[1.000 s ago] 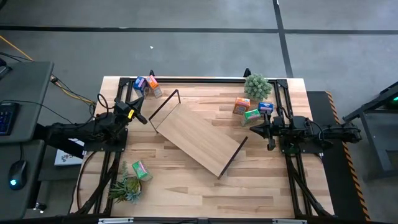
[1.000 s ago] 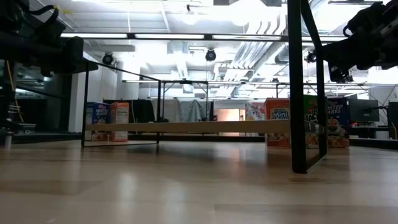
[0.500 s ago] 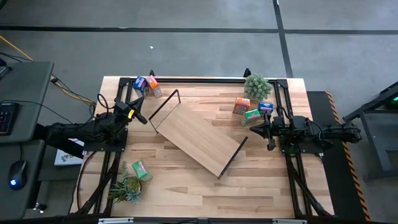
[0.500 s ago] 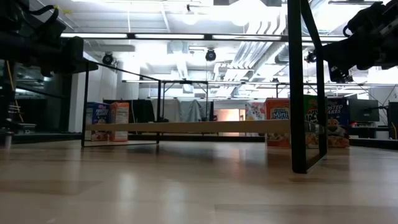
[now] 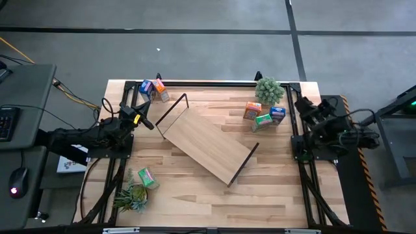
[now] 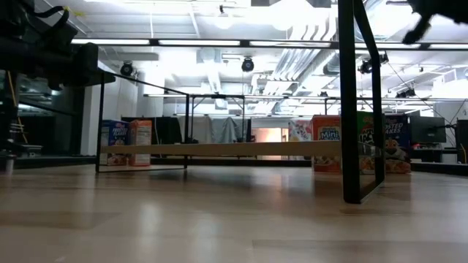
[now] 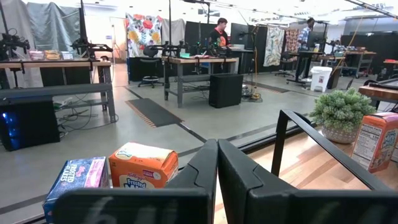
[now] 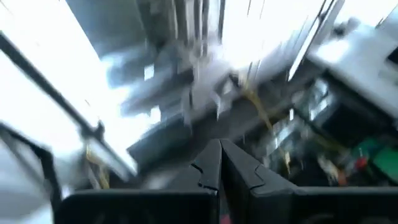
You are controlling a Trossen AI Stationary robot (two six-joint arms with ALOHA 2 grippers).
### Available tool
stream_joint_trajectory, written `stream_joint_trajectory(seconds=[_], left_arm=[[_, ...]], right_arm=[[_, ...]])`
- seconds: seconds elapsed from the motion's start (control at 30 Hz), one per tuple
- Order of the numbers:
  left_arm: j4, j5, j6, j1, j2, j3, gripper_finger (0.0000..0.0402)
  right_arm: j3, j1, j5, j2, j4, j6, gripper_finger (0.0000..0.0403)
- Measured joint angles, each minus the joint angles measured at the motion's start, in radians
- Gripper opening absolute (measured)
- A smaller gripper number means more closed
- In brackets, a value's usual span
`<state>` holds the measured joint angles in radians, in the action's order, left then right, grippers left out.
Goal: Stack cereal on shelf
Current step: Put the top green cereal box on the shelf
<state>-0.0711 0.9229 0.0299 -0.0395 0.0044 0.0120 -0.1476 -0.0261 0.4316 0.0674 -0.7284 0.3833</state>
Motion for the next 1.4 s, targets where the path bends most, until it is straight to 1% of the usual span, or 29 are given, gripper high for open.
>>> stream_joint_trajectory(seconds=[0.1, 0.2, 0.27, 0.33, 0.4, 0.5, 0.57, 0.63, 0.7, 0.8, 0.9, 0.97, 1.07, 1.2, 1.33, 1.4], left_arm=[[0.0, 0.0, 0.0, 0.0, 0.0, 0.0, 0.0003], [0.0, 0.0, 0.0, 0.0, 0.0, 0.0, 0.0003], [0.0, 0.0, 0.0, 0.0, 0.0, 0.0, 0.0003], [0.0, 0.0, 0.0, 0.0, 0.0, 0.0, 0.0003], [0.0, 0.0, 0.0, 0.0, 0.0, 0.0, 0.0003], [0.0, 0.0, 0.0, 0.0, 0.0, 0.0, 0.0003], [0.0, 0.0, 0.0, 0.0, 0.0, 0.0, 0.0003], [0.0, 0.0, 0.0, 0.0, 0.0, 0.0, 0.0003], [0.0, 0.0, 0.0, 0.0, 0.0, 0.0, 0.0003], [0.0, 0.0, 0.0, 0.0, 0.0, 0.0, 0.0003], [0.0, 0.0, 0.0, 0.0, 0.0, 0.0, 0.0003], [0.0, 0.0, 0.0, 0.0, 0.0, 0.0, 0.0003], [0.0, 0.0, 0.0, 0.0, 0.0, 0.0, 0.0003], [0.0, 0.0, 0.0, 0.0, 0.0, 0.0, 0.0003], [0.0, 0.0, 0.0, 0.0, 0.0, 0.0, 0.0003], [0.0, 0.0, 0.0, 0.0, 0.0, 0.0, 0.0003]], right_arm=[[-0.152, 0.0, 0.023, 0.13, 0.248, 0.036, 0.0], [-0.331, 0.0, 0.059, 0.274, 0.519, -0.025, 0.0], [-0.453, 0.004, 0.094, 0.368, 0.737, -0.009, 0.0002], [-0.584, 0.027, 0.105, 0.462, 1.009, 0.039, 0.0012], [-0.705, 0.06, 0.053, 0.555, 1.242, 0.059, 0.0034], [-0.851, 0.126, -0.086, 0.691, 1.522, 0.033, 0.0092], [-0.931, 0.174, -0.185, 0.779, 1.672, 0.0, 0.014], [-0.992, 0.215, -0.262, 0.865, 1.801, -0.036, 0.0188], [-1.03, 0.246, -0.331, 0.942, 1.898, -0.118, 0.023], [-1.043, 0.276, -0.41, 1.038, 1.984, -0.278, 0.0275], [-1.03, 0.282, -0.416, 1.11, 2.002, -0.446, 0.0295], [-1.028, 0.282, -0.384, 1.154, 1.997, -0.546, 0.0299], [-1.028, 0.282, -0.322, 1.203, 1.971, -0.646, 0.03], [-1.028, 0.282, -0.325, 1.256, 1.99, -0.746, 0.03], [-1.028, 0.282, -0.33, 1.301, 1.991, -0.797, 0.03], [-1.028, 0.283, -0.314, 1.324, 1.984, -0.827, 0.03]])
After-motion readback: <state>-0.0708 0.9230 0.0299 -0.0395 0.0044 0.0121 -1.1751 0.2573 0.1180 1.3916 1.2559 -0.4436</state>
